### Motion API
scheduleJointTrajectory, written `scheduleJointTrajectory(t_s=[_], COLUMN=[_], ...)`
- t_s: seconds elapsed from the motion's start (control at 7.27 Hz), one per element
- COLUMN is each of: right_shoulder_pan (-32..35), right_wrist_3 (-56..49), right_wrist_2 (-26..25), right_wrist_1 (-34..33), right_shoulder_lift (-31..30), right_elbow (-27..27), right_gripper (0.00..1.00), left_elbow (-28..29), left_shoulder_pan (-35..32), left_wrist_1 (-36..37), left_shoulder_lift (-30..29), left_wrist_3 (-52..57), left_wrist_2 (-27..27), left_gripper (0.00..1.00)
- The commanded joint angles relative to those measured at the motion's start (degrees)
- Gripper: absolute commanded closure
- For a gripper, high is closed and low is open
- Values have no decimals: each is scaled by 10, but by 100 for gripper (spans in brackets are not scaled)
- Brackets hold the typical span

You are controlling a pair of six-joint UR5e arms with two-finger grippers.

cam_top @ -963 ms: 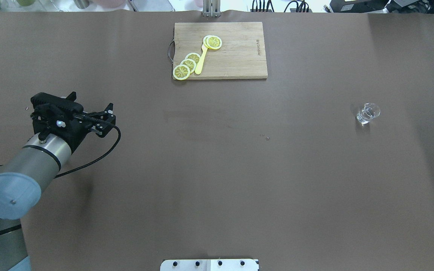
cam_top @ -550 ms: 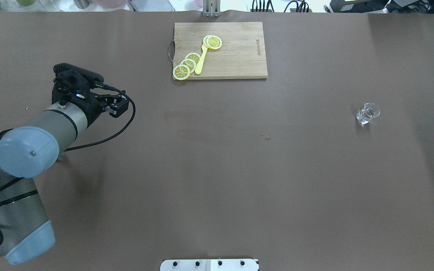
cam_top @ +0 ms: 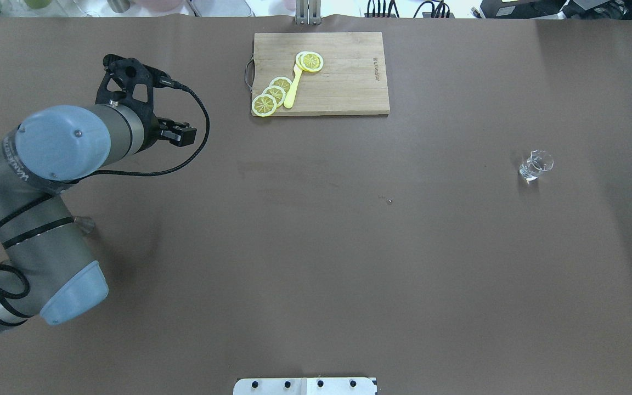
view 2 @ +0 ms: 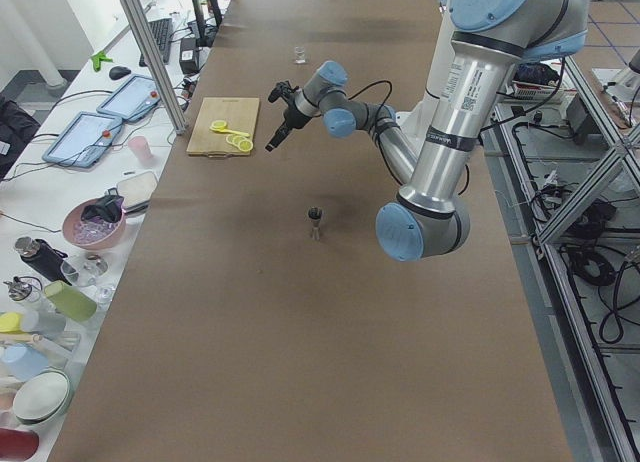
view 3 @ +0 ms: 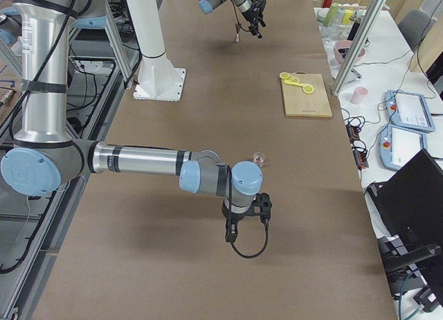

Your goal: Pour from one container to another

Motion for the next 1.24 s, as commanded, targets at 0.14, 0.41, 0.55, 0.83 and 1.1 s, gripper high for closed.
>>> scheduleJointTrajectory(t_s=[0.14, 0.41, 0.55, 0.83, 1.1], right_shoulder_pan=[0, 0, 2, 7, 8], right_wrist_3=[0, 0, 0, 0, 0], right_wrist_2=[1, 1, 0, -8, -4], right_wrist_1=[0, 1, 0, 1, 1], right_shoulder_lift=[0, -1, -2, -4, -5], right_elbow=[2, 2, 5, 13, 19], right_gripper=[0, 0, 0, 0, 0], left_elbow=[5, 6, 12, 22, 27], left_shoulder_pan=[-62, -94, -105, -144, -178], left_wrist_1=[156, 255, 278, 271, 232], left_shoulder_lift=[-17, -26, -32, -33, -31], left_wrist_3=[84, 103, 112, 184, 139], left_wrist_2=[-108, -112, -113, -212, -260], left_gripper=[2, 2, 2, 3, 2])
